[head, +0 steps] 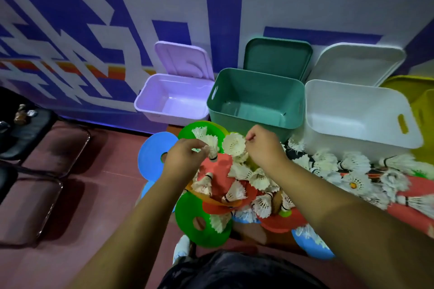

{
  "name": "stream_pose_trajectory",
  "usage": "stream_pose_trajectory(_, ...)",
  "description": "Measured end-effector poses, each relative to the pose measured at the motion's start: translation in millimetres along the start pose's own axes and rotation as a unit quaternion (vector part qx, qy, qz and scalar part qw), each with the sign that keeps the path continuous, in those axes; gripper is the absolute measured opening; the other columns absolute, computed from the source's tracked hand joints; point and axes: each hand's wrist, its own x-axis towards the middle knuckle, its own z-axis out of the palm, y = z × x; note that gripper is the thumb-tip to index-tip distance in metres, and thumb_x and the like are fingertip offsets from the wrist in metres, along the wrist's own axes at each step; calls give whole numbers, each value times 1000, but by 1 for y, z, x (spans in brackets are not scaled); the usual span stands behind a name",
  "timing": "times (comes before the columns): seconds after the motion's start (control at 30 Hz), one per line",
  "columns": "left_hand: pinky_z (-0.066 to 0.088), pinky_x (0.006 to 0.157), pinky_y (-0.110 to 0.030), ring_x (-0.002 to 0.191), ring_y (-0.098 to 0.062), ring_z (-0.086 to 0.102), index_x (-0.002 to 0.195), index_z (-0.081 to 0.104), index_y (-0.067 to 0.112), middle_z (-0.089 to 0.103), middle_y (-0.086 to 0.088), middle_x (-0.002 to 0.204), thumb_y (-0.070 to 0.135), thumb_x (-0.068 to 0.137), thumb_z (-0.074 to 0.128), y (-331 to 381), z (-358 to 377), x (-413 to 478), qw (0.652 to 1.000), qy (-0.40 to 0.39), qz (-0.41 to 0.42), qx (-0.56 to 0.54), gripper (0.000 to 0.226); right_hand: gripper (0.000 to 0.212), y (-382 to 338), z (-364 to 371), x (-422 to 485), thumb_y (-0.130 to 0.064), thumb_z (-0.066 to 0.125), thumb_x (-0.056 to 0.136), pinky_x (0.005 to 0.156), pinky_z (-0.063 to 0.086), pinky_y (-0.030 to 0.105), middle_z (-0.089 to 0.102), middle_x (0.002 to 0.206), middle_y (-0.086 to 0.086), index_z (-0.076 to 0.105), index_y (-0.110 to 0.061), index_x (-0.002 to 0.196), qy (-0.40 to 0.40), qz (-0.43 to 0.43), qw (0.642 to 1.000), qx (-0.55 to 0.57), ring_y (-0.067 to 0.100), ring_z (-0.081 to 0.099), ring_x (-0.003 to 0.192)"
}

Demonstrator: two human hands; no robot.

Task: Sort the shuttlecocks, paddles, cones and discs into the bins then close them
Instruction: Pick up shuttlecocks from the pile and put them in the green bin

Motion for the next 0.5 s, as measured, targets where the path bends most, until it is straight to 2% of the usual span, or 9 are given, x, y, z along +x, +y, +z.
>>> stream_pose_trajectory(0.07, 51, 69, -32, 82, -14, 67, 95, 77, 37, 69, 9, 99, 52, 94, 69, 15, 0, 3, 1000, -1, 6, -17, 17, 11, 2, -14, 0, -11, 66, 92, 79, 60, 41, 69, 92, -3, 66, -22, 95, 15, 29, 998, 49, 18, 68, 82)
stream_pose_trajectory(0.13, 54, 75, -33, 89, -12, 66, 95, 77, 33, 68, 14, 100, 47, 95, 71, 32, -3, 6, 999, 1, 20, -28, 15, 11, 1, -29, 2, -15, 65, 92, 79, 63, 43, 72, 92, -4, 65, -26, 93, 37, 66, 991, 107, 19, 73, 81)
stream_pose_trajectory(0.23, 51, 76, -32, 88, -14, 66, 98, 79, 28, 71, 11, 102, 42, 96, 73, 58, -6, 15, 997, -1, 56, -44, 15, 9, 0, -59, 6, -12, 63, 95, 72, 67, 44, 75, 89, 5, 64, -19, 99, 72, 121, 969, 205, 22, 77, 77)
stream_pose_trajectory(0.37, 46, 79, -29, 97, -15, 65, 106, 79, 23, 68, 6, 106, 40, 97, 73, 94, -12, 40, 996, 2, 77, -41, 21, 8, 4, -99, 20, -12, 62, 98, 73, 67, 43, 75, 93, 10, 62, -13, 106, 125, 141, 946, 265, 20, 78, 78)
stream_pose_trajectory(0.43, 50, 84, -31, 101, -17, 68, 110, 79, 20, 71, 5, 105, 38, 97, 72, 109, -12, 56, 994, 1, 95, -47, 23, 7, 6, -114, 26, -13, 61, 99, 76, 67, 39, 75, 94, 10, 61, -12, 106, 146, 139, 936, 289, 19, 79, 80)
stream_pose_trajectory(0.5, 53, 91, -33, 109, -19, 68, 123, 76, 23, 74, 3, 119, 37, 97, 70, 121, -12, 69, 994, 2, 95, -55, 30, 11, 8, -123, 28, -16, 62, 100, 81, 66, 38, 75, 97, 9, 60, -11, 109, 159, 139, 927, 310, 16, 79, 83)
